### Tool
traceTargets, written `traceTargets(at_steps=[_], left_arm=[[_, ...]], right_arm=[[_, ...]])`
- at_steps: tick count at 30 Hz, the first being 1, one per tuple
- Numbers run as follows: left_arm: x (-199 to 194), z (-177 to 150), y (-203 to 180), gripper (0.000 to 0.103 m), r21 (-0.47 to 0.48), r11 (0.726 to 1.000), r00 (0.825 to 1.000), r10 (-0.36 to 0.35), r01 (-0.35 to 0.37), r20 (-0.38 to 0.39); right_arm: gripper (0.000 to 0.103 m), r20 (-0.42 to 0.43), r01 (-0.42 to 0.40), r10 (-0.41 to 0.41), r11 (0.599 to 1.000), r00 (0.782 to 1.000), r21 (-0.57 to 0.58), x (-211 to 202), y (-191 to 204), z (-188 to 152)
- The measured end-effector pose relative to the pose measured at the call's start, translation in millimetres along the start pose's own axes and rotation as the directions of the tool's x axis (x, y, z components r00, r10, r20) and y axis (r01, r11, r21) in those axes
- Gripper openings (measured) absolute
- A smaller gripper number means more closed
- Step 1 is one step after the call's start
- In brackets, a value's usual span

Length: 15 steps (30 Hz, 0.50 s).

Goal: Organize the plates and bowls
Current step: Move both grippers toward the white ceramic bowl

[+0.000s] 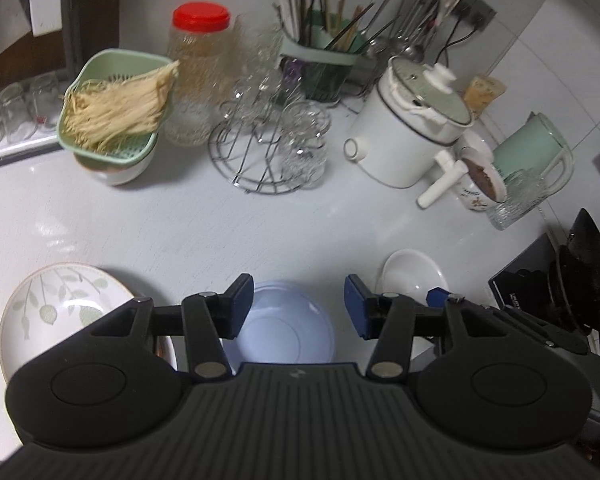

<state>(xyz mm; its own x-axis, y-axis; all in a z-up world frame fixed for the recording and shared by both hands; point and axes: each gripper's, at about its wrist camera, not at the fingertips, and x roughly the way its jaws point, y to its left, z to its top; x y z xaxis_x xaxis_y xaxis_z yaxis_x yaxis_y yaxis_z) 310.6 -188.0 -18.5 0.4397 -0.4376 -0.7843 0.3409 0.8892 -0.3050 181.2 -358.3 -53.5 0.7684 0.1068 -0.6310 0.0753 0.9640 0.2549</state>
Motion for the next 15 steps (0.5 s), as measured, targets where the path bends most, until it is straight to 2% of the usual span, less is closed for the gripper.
traceTargets(at_steps=[4,15], left_arm=[[-7.9,-1.5,-7.1,0.056,0.023,0.999,1.000,-0.025,0.024,0.013],[-7.6,-18.2,-35.8,0.056,0.122,0.989,0.996,-0.086,0.084,0.017]], right_arm=[[0.045,0.039,0.006,-0.006,1.000,0.999,-0.001,-13.7,-1.1,0.4],[0.045,0.112,0.082,-0.084,0.996,0.990,0.022,-44.7,-11.9,-12.9]])
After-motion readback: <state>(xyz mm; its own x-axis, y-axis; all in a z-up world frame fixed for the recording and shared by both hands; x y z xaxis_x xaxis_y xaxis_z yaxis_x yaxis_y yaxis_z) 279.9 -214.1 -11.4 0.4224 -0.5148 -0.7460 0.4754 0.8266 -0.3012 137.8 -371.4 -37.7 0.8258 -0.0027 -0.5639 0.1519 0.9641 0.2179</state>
